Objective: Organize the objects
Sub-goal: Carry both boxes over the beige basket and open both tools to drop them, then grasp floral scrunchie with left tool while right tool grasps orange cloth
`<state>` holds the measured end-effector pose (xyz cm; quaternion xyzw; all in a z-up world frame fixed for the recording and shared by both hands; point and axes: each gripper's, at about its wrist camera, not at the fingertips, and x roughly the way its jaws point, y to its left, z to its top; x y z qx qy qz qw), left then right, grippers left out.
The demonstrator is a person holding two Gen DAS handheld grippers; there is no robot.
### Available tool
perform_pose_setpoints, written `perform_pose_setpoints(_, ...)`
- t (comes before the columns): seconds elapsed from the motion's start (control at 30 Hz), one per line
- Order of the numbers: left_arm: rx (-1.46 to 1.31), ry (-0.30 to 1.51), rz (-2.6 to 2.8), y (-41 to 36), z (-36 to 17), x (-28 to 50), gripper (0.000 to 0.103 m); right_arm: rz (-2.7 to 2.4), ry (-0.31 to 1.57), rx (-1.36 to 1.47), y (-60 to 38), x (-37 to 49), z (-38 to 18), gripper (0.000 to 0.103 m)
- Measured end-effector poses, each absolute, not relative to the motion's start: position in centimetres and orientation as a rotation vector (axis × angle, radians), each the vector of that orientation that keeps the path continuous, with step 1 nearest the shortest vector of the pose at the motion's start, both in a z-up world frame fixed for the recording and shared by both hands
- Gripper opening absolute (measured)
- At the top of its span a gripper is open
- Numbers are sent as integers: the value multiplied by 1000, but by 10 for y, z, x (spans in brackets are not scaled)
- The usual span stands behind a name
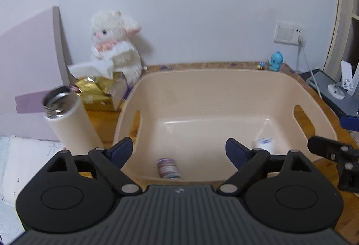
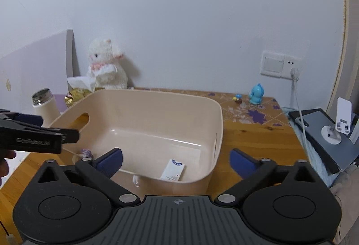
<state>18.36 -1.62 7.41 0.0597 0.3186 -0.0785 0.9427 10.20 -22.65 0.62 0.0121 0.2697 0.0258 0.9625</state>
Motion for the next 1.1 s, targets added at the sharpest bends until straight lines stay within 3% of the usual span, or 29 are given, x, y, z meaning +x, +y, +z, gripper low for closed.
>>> perform_pose_setpoints(0.37,142,646,-144,17,71,127,96,40,598,-43,-242,68,-18,103)
perform_pose_setpoints(1.1,184,841,-149,49,-23,126,96,64,853,-102,-246,91,-106,103)
